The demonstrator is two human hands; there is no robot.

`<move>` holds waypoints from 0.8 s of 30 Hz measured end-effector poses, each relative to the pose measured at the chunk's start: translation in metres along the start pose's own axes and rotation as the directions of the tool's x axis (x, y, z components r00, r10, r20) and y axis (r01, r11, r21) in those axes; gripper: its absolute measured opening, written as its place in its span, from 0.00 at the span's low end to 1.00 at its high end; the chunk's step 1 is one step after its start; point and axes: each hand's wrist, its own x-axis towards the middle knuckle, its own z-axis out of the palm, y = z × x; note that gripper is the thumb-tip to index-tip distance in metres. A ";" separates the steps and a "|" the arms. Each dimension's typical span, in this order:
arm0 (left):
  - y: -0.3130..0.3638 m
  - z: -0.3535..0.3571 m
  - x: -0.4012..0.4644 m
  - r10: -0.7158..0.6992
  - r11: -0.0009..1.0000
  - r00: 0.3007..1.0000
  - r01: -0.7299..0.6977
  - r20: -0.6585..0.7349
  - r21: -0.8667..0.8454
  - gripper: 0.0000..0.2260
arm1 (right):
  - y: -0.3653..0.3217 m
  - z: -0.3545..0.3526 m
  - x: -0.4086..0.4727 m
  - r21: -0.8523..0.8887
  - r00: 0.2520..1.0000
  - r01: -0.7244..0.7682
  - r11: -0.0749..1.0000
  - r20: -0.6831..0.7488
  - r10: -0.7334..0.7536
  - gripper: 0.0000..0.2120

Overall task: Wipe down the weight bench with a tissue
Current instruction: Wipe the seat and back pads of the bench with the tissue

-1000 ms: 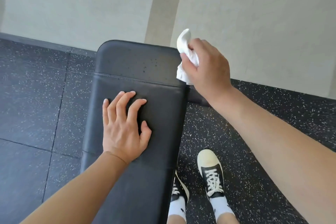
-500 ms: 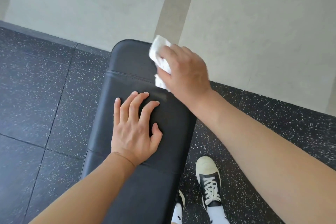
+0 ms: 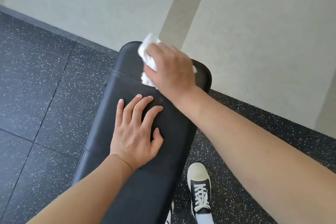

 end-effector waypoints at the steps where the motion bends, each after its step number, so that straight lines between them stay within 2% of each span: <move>1: 0.000 0.000 0.000 -0.001 1.000 1.000 0.001 0.000 0.001 0.25 | -0.011 0.007 0.012 -0.028 1.000 0.011 1.000 0.019 -0.011 0.08; 4: 0.000 0.001 0.000 0.006 1.000 1.000 -0.006 -0.003 -0.007 0.25 | -0.024 0.019 0.031 -0.087 0.996 0.056 0.995 0.076 -0.050 0.11; 7: -0.001 0.002 -0.001 0.015 1.000 1.000 -0.015 0.001 -0.003 0.25 | -0.013 0.010 0.018 -0.030 0.988 0.123 0.992 0.096 -0.120 0.12; 9: -0.001 0.002 -0.001 0.011 1.000 1.000 -0.011 0.004 -0.002 0.25 | 0.007 -0.004 -0.003 0.028 0.982 0.173 0.985 0.068 -0.175 0.11; 12: -0.001 0.002 -0.001 0.007 1.000 1.000 -0.007 0.007 -0.010 0.25 | 0.055 -0.027 -0.040 0.022 0.972 0.230 0.973 0.056 -0.230 0.10; 16: -0.001 0.000 -0.001 0.004 1.000 1.000 -0.004 0.002 -0.025 0.24 | 0.085 -0.044 -0.060 0.017 0.971 0.223 0.975 0.089 -0.224 0.09; 20: -0.001 -0.001 0.000 0.004 1.000 1.000 -0.004 0.009 -0.020 0.25 | 0.045 -0.024 -0.025 -0.022 0.974 0.204 0.979 0.106 -0.201 0.08; 24: -0.001 0.000 -0.001 0.001 1.000 1.000 -0.001 0.011 -0.025 0.25 | -0.030 0.018 0.040 -0.062 0.953 0.257 0.964 0.182 -0.242 0.12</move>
